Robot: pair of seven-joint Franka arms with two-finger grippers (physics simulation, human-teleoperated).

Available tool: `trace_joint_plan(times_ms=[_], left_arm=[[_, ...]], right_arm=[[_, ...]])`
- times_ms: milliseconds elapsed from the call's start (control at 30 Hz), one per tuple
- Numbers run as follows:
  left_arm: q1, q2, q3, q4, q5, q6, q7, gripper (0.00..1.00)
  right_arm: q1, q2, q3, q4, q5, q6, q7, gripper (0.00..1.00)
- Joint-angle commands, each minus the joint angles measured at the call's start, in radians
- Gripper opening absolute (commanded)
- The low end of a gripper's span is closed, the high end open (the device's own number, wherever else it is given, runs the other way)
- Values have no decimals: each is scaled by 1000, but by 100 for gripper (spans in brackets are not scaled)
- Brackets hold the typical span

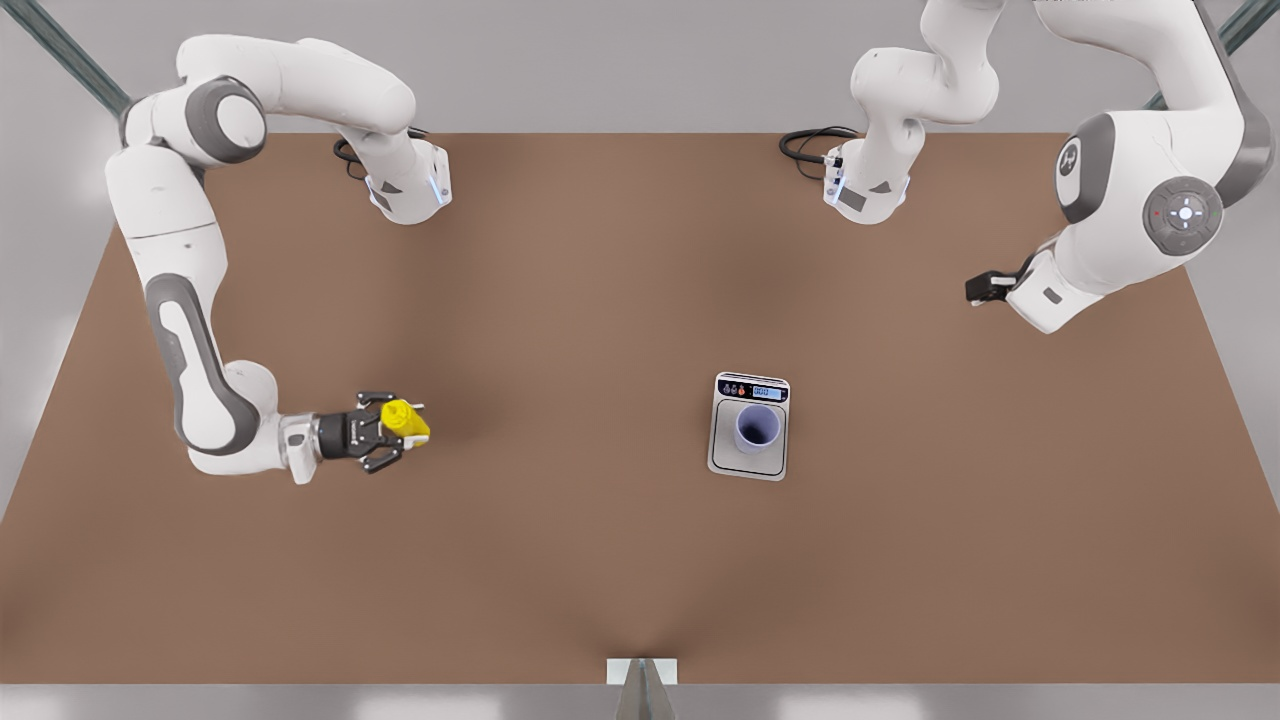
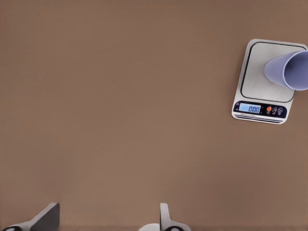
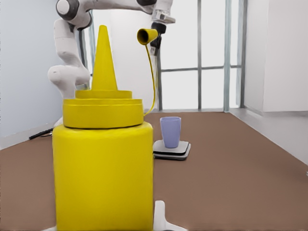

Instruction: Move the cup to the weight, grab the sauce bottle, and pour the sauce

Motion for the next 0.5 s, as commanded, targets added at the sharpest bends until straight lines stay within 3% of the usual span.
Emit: trace_joint_plan(times_ms=[0, 467], left_arm=[[0, 1, 0, 0, 1, 0, 0, 100], [0, 2, 0, 0, 1, -10, -2, 100]], right_arm=[[2, 11, -6, 15, -25, -5, -10, 42], [53, 120, -74, 28, -25, 4, -59, 44]])
